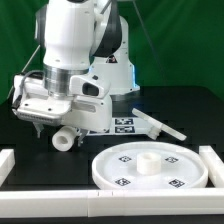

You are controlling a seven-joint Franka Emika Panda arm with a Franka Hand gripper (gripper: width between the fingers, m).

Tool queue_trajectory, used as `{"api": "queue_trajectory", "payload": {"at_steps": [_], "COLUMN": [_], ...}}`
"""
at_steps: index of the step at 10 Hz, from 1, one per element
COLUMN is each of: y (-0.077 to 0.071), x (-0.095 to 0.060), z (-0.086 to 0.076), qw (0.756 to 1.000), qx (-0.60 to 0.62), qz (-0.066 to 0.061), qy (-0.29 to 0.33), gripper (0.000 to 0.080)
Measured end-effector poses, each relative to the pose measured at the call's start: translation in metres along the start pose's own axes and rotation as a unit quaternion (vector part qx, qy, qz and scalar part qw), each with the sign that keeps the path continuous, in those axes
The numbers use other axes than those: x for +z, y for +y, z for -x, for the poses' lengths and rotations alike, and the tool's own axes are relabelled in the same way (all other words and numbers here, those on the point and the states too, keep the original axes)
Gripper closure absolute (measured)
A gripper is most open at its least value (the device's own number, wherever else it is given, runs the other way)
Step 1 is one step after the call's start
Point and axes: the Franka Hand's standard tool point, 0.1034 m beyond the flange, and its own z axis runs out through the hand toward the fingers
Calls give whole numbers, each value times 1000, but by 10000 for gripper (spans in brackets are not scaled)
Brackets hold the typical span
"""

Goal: Assemble round table

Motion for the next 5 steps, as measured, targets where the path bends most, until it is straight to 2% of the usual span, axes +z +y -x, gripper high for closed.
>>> {"api": "queue_trajectory", "payload": {"at_steps": [2, 3, 5], "y": [1, -1, -11], "x": [-29, -41, -61], "z": [11, 18, 28], "qw": [1000, 999, 998], "qx": [3, 6, 33], "qz": [-8, -8, -10], "qy": [-25, -37, -53], "gripper": [151, 151, 151]}}
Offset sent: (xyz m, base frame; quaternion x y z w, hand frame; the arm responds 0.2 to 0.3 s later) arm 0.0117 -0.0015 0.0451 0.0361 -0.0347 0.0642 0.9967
